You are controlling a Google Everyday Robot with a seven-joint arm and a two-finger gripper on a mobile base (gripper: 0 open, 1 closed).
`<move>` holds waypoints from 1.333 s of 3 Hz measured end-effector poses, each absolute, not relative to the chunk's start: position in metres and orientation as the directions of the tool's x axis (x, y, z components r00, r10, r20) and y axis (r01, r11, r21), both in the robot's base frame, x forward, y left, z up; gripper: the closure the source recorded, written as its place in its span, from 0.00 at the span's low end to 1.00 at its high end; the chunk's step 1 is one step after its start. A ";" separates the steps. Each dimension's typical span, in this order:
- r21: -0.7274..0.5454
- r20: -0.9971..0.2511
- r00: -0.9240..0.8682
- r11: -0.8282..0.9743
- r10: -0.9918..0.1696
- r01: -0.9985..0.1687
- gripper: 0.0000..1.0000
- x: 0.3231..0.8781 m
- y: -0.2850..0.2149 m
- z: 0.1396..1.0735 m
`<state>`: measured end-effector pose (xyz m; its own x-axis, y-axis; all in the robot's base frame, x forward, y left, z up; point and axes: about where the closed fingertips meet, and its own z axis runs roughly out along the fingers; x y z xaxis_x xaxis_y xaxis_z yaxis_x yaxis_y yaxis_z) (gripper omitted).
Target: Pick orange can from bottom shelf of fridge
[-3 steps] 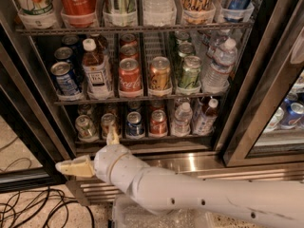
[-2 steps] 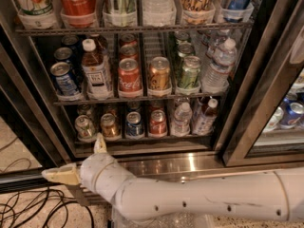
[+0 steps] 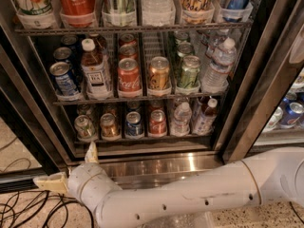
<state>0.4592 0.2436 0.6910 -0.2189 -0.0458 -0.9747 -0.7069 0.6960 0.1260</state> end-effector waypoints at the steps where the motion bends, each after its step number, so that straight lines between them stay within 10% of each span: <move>1: 0.126 -0.975 -0.219 0.696 -0.046 -0.707 0.00 0.459 0.244 0.691; 4: 0.154 -0.963 -0.270 0.856 0.017 -0.494 0.00 0.459 0.208 0.648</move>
Offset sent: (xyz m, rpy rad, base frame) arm 0.0223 -0.0483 -0.0411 0.0526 0.0469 -0.3740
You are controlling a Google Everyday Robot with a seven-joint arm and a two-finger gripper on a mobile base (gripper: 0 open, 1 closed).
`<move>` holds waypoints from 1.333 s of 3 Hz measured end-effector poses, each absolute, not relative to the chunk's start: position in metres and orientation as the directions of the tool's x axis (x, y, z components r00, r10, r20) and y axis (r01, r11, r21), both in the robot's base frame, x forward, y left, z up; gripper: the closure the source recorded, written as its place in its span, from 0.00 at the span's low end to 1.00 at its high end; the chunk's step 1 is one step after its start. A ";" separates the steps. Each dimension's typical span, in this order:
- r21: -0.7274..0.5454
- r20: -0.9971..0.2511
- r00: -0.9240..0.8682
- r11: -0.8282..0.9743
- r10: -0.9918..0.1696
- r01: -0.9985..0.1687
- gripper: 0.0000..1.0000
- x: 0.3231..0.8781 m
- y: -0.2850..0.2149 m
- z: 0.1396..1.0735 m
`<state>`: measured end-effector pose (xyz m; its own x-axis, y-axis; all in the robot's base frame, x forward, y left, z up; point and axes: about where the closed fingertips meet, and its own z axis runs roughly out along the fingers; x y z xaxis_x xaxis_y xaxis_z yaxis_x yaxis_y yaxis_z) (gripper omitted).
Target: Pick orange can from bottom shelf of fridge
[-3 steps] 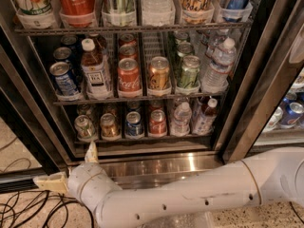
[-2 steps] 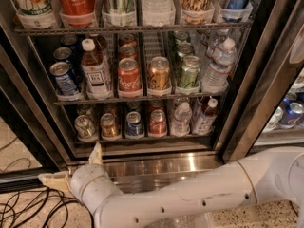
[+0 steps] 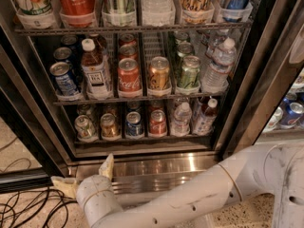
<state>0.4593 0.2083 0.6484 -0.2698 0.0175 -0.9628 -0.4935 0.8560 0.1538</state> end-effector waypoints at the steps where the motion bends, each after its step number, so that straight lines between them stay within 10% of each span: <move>1: 0.103 -0.969 -0.245 0.928 0.013 -0.357 0.00 0.471 0.166 0.643; 4: 0.057 -0.981 -0.192 0.970 0.011 -0.235 0.00 0.499 0.126 0.637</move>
Offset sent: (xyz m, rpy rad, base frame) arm 0.0411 -0.1264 -0.0113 -0.1136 -0.0876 -0.4239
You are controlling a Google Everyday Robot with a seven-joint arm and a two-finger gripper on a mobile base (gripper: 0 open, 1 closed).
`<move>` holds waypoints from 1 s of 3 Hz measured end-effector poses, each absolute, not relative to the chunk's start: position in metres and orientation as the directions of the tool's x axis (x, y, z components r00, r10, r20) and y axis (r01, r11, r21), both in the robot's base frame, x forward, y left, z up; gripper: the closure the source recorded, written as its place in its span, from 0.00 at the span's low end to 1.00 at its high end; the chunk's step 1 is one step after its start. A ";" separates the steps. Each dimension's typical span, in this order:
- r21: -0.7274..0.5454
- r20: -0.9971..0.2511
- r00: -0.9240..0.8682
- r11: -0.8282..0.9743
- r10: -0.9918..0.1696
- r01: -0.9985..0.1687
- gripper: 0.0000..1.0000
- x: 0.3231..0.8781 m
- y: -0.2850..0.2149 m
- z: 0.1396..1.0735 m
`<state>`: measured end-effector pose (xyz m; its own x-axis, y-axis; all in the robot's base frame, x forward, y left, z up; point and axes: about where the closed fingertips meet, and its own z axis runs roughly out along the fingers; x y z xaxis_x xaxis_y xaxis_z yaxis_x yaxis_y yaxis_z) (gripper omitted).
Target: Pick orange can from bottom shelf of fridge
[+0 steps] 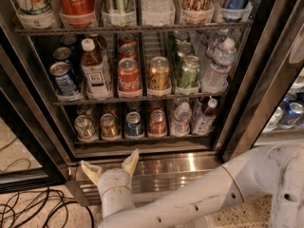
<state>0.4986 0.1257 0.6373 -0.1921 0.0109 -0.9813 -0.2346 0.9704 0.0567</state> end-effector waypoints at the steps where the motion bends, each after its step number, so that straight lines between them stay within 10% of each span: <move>1: 0.052 -0.985 -0.170 0.974 0.014 -0.221 0.04 0.518 0.124 0.633; 3: 0.042 -0.990 -0.141 0.979 0.014 -0.200 0.08 0.552 0.119 0.625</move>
Offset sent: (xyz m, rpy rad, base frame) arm 0.0572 -0.0079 -0.0137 -0.0124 -0.0588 -0.0446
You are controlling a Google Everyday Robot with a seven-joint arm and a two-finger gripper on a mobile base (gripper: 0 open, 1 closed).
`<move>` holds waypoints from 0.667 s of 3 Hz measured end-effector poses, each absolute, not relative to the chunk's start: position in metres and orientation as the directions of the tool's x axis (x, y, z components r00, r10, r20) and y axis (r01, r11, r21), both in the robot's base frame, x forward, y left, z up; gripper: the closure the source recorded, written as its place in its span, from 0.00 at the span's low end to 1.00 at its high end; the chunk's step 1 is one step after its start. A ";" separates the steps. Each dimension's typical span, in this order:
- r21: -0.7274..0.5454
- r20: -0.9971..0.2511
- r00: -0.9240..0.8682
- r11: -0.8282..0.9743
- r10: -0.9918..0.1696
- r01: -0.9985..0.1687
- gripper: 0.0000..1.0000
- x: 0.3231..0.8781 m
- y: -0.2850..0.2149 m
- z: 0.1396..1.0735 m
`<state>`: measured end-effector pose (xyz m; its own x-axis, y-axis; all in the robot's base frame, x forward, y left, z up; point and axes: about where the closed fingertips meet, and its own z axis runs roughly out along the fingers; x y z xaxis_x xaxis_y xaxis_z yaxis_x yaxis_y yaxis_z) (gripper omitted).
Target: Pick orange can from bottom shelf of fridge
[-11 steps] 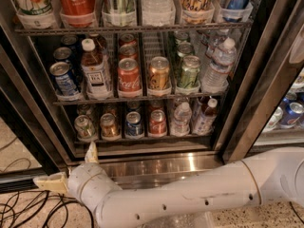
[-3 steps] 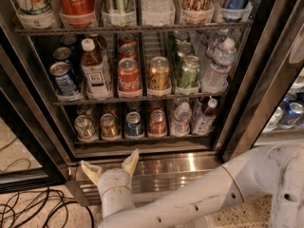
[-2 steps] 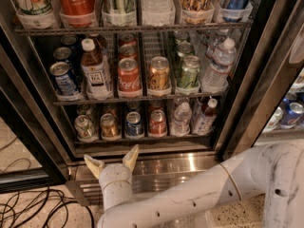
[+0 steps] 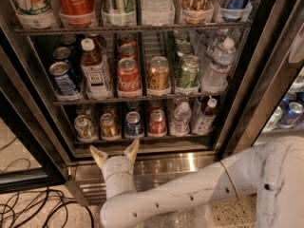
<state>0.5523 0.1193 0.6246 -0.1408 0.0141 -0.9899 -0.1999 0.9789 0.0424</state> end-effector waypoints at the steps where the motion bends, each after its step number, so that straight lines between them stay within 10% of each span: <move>1: 0.030 -0.993 -0.119 0.980 0.007 -0.196 0.11 0.570 0.119 0.625; 2: 0.034 -0.994 -0.106 0.980 0.013 -0.194 0.14 0.588 0.119 0.625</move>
Offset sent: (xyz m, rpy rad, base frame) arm 0.0568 -0.0017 -0.0002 0.0058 -0.0521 -0.0105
